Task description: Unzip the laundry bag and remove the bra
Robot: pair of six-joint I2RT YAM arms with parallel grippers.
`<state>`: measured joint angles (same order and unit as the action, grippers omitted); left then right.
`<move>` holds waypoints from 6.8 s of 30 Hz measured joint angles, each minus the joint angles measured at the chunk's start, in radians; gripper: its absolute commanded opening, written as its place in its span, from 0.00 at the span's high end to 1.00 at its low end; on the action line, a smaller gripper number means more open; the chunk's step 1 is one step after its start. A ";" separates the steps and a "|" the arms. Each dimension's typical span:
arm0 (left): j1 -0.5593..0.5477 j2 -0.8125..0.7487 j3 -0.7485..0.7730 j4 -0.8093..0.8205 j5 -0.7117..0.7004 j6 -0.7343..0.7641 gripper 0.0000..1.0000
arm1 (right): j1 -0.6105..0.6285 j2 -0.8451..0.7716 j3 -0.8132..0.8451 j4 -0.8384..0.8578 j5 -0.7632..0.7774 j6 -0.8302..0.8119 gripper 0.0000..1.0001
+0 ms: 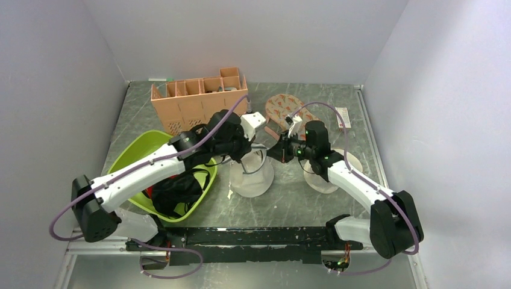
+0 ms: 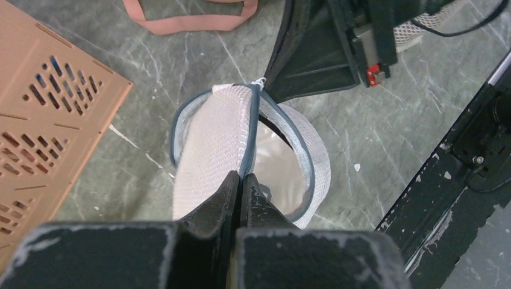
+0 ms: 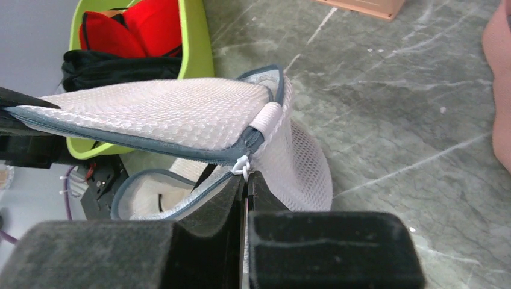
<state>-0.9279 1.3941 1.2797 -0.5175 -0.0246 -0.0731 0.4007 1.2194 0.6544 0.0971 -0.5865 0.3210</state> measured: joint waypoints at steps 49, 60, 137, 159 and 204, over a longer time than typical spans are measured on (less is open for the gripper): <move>-0.012 -0.024 0.081 -0.142 0.077 0.106 0.67 | 0.126 0.018 0.010 0.344 -0.257 -0.074 0.76; -0.012 -0.164 -0.080 -0.011 -0.142 -0.106 0.14 | 0.127 -0.029 -0.132 0.539 -0.115 0.087 1.00; 0.443 -0.081 -0.241 0.286 0.482 -0.345 0.14 | -0.063 -0.059 -0.079 0.430 0.000 0.425 1.00; 0.203 -0.031 -0.344 0.321 0.333 -0.398 0.19 | -0.082 -0.209 -0.129 -0.089 0.549 0.369 0.18; 0.193 -0.230 -0.383 0.242 -0.024 -0.458 0.21 | 0.227 0.190 0.274 -0.273 -0.145 0.198 0.18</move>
<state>-0.7349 1.1637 0.8963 -0.2756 -0.0483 -0.5312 0.6277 1.4094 0.9287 -0.1761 -0.7311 0.5194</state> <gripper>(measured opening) 0.795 0.799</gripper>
